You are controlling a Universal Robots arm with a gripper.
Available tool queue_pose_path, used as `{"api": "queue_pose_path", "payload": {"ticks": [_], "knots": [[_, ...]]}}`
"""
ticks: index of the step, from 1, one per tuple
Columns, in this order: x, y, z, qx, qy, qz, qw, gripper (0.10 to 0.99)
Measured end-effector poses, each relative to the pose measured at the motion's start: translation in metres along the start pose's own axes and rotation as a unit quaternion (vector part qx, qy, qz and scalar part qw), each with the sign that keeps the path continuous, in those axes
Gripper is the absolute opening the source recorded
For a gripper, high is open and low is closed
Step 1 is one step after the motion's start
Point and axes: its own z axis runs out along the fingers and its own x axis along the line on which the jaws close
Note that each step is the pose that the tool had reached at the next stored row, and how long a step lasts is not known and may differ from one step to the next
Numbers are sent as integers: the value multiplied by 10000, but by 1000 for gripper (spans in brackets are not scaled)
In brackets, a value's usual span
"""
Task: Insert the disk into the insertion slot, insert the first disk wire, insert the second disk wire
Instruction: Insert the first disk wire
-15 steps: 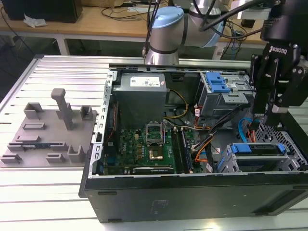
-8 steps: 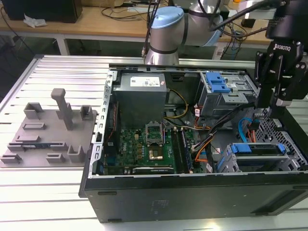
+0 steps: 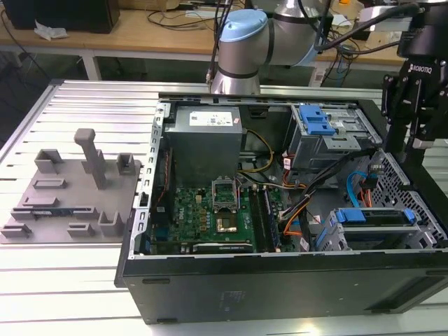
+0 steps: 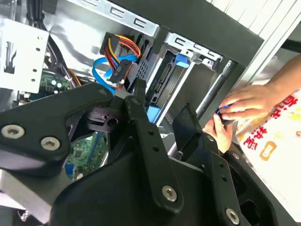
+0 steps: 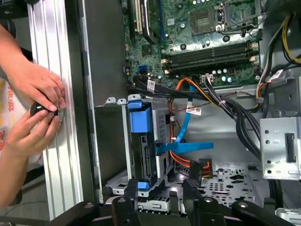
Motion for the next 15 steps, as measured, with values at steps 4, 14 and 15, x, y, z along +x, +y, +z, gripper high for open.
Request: {"api": "queue_pose_path", "payload": {"ticks": [4, 14, 15], "knots": [[-13, 2, 32, -88, 12, 255, 9996, 506], [-328, 33, 114, -77, 52, 243, 9997, 506], [-333, 34, 128, -76, 51, 240, 9997, 506]]}}
